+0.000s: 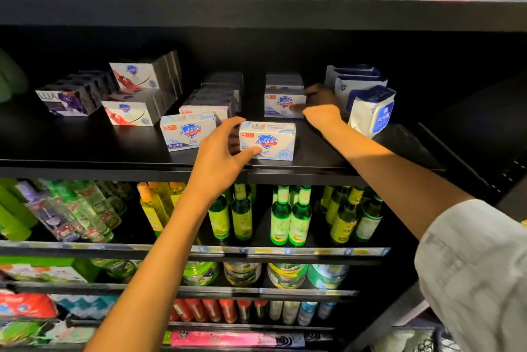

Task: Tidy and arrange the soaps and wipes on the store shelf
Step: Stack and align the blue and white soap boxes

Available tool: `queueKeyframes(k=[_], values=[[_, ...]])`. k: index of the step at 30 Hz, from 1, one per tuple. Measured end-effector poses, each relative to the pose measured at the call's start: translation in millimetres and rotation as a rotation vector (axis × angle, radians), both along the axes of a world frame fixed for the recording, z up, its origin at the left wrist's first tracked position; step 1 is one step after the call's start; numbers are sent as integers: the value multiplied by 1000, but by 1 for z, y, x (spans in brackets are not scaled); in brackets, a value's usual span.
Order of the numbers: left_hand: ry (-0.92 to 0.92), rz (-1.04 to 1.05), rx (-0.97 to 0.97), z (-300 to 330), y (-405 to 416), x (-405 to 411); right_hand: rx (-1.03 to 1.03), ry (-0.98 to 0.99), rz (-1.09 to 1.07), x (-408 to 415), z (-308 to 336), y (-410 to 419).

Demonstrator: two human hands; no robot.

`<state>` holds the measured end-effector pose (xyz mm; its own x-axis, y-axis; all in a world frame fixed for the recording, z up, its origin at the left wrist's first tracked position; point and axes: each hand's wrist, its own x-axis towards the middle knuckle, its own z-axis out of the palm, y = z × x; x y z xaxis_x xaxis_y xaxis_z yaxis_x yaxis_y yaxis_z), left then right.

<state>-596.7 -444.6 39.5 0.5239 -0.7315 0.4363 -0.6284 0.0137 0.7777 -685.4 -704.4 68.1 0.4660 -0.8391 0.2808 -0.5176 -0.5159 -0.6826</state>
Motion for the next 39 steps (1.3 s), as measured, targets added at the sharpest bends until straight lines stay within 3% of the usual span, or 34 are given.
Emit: queueKeyframes(k=[16,23,31,39], values=[[-61,52,10,-1,-1,-1,-39,-10,-65,8,3,-4],[-32,76,49,8,-3,0,-82,-66,1,-37,-4,36],[-118,119,131,16,-45,14,-215,209,247,-113,-17,82],[-80,171,146,17,-98,22,-296,342,363,-137,-34,91]])
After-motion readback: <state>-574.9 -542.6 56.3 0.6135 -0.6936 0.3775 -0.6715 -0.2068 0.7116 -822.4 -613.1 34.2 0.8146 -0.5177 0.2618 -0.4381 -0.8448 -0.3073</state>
